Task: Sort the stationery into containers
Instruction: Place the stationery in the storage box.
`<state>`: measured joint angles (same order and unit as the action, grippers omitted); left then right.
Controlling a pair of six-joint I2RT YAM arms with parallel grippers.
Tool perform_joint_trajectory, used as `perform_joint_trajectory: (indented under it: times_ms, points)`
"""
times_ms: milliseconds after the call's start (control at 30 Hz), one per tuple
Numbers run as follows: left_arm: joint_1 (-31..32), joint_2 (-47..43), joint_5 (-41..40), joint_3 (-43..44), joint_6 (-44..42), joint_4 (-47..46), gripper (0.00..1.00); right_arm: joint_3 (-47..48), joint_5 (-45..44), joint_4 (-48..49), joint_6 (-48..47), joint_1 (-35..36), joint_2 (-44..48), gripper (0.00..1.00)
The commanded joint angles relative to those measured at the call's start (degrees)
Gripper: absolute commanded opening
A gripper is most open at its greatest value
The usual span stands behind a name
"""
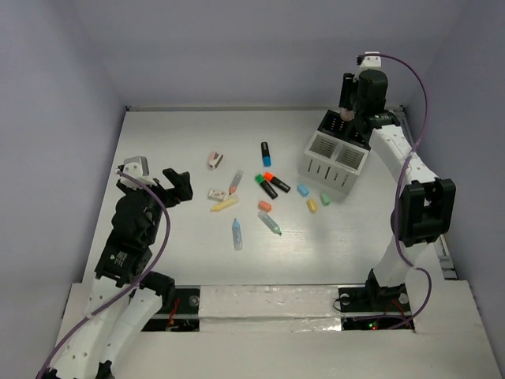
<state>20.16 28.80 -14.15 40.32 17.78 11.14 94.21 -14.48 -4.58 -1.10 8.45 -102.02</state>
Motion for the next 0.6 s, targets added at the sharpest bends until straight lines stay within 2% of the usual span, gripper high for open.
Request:
perform_joint_trajectory:
  times_ms: [0,567]
  points:
    - [0.23,1.08,0.88,0.99,-0.91,-2.79,0.99,-1.13,2.08,3.69,1.01,-1.06,0.42,0.19]
    - [0.23,3.28,0.97,1.35,-0.99,-2.17,0.99,-5.44,7.18,9.50,4.97,-1.06,-3.89,0.19]
